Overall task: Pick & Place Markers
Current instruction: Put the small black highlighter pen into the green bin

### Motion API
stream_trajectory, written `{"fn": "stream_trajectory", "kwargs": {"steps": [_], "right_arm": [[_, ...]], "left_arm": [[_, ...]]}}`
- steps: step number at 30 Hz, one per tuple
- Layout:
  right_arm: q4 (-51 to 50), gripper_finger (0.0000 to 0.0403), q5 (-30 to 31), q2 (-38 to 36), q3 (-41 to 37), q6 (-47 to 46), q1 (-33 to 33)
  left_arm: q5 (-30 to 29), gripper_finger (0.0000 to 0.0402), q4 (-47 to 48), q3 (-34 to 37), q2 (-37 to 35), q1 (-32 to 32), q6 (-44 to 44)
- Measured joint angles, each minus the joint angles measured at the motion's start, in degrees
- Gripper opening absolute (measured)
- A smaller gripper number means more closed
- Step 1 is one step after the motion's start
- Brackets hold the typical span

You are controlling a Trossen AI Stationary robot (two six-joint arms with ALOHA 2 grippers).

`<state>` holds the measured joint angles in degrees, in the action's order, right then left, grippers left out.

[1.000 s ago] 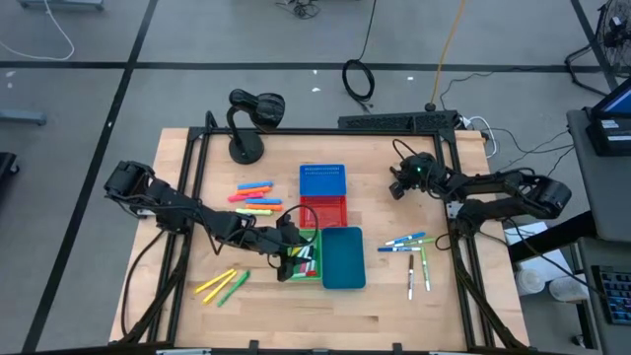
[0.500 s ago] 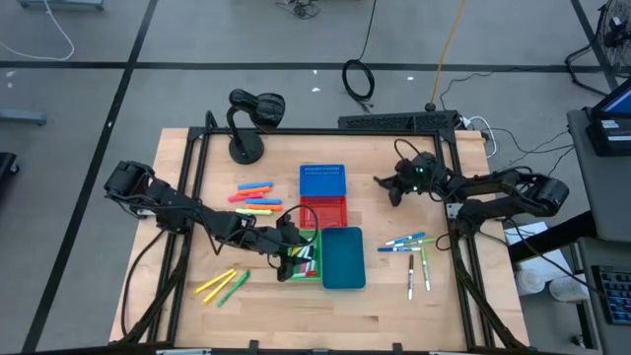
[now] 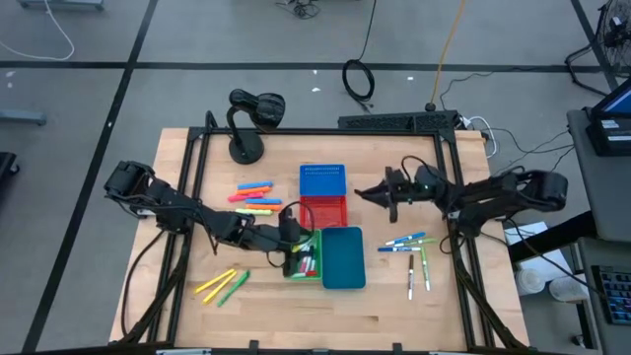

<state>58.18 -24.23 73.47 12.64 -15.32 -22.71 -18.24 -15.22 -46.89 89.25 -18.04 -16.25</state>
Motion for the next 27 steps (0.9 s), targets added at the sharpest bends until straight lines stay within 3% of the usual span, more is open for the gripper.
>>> {"fn": "stream_trajectory", "kwargs": {"steps": [6,10,14,20,27], "right_arm": [[7.03,0.0028,0.3,-0.04,3.11,1.24,10.81],[3.99,0.0028,5.07,-0.02,7.6,7.31,18.48],[-1.29,0.0028,9.98,-0.02,11.45,14.64,24.56],[-3.14,0.0028,12.35,-0.02,14.17,19.03,29.49],[2.26,0.0028,12.46,1.89,15.63,19.87,32.39]], "left_arm": [[-5.93,0.0255,-9.97,0.02,0.02,0.28,7.14],[-5.52,0.0255,-17.51,0.02,2.17,1.21,10.17],[-1.17,0.0255,-28.62,0.02,7.06,2.56,13.59],[3.75,0.0255,-42.78,0.02,11.97,2.76,18.94],[2.84,0.0255,-43.83,-0.03,12.2,3.5,15.26]]}}
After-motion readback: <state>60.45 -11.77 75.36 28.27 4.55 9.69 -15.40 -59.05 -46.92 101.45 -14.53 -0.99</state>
